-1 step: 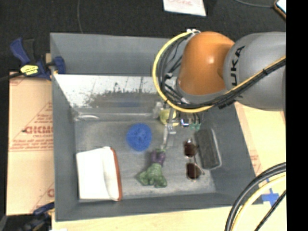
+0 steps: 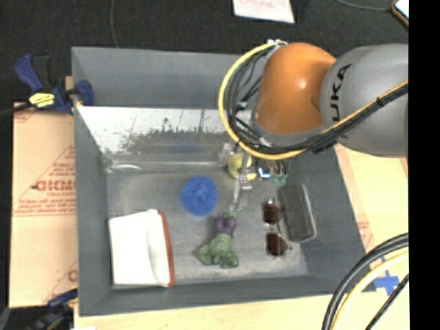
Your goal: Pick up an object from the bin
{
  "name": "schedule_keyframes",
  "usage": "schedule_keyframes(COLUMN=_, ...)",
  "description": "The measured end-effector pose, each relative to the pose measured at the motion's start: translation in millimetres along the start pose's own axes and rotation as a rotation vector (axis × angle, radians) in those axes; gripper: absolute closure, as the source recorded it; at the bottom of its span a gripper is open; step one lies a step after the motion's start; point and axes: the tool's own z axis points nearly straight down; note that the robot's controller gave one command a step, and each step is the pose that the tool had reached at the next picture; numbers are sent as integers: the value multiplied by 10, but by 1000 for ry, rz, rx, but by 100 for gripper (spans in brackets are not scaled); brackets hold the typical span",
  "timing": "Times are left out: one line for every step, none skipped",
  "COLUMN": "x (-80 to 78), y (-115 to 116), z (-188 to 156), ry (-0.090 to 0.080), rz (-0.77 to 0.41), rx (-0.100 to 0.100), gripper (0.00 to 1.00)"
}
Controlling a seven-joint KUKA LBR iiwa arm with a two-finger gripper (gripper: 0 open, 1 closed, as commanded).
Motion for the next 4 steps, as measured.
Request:
schedule_keyframes(x=-133, y=187, z=815, ry=-3, rz=-293, rx=1, gripper=0)
schedule_keyframes(x=-94, y=275, z=526, ry=-8, rz=-442, rx=4, gripper=0)
schedule_keyframes(x=-108, y=378, z=807, ry=-3, rz=-420, rx=-1, gripper=0)
schedule_keyframes(x=-301, y=439, z=1153, ry=-14, rz=-552, rx=-4, gripper=0)
